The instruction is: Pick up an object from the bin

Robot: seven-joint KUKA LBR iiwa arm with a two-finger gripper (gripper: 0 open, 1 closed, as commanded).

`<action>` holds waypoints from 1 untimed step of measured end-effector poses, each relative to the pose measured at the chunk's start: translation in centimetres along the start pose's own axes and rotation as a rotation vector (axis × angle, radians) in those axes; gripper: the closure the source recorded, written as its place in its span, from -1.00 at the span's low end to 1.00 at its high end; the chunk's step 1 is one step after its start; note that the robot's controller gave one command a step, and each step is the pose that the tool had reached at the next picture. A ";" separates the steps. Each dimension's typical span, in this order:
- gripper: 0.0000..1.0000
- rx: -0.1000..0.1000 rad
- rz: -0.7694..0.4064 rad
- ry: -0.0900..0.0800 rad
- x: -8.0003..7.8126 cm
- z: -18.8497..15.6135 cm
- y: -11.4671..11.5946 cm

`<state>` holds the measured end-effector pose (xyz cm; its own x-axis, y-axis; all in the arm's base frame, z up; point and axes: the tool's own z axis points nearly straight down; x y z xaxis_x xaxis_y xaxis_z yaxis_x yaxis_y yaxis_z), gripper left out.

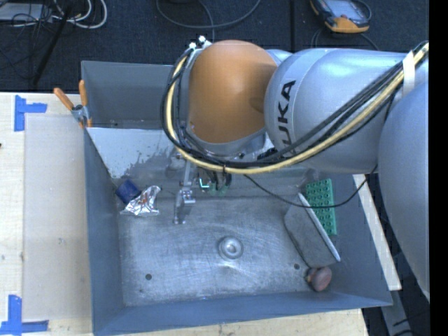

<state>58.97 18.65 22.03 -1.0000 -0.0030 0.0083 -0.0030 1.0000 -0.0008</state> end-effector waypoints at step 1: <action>-1.00 -0.004 -0.035 -0.023 -2.8 14.4 3.6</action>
Offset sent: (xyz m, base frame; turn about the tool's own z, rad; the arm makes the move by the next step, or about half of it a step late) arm 0.0227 0.0358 -0.1463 -0.0338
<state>61.65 22.23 7.56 -0.9992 -0.0383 -0.0144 -0.0383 0.9993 0.0032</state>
